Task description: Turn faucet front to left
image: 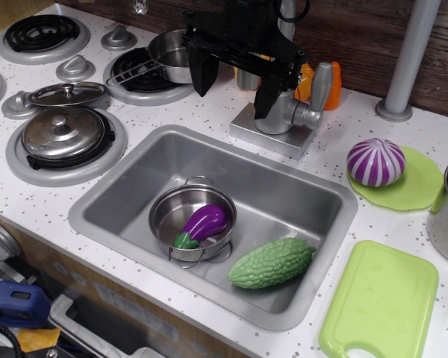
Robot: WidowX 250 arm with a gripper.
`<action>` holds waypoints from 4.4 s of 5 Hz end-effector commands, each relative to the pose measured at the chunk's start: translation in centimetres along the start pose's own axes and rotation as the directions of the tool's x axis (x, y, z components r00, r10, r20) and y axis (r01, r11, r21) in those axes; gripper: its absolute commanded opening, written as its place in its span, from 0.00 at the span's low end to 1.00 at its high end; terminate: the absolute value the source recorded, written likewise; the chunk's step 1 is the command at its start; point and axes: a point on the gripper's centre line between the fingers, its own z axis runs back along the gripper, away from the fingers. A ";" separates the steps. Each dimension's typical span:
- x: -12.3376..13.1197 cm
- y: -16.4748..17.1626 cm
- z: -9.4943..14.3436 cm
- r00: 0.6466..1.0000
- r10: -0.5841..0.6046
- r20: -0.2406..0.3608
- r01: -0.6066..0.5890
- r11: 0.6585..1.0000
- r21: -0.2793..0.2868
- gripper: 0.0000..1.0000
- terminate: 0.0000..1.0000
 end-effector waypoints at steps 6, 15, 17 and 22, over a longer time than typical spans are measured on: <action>2.6 1.5 0.4 0.938 0.010 0.345 -0.077 0.980 0.182 1.00 0.00; 7.5 11.2 -2.7 0.782 -0.164 0.602 -0.088 0.926 0.368 0.00 0.00; 10.6 13.4 -2.4 0.747 -0.212 0.630 -0.087 0.908 0.409 0.00 0.00; 6.8 10.6 -0.7 0.864 -0.155 0.479 -0.041 0.927 0.374 1.00 0.00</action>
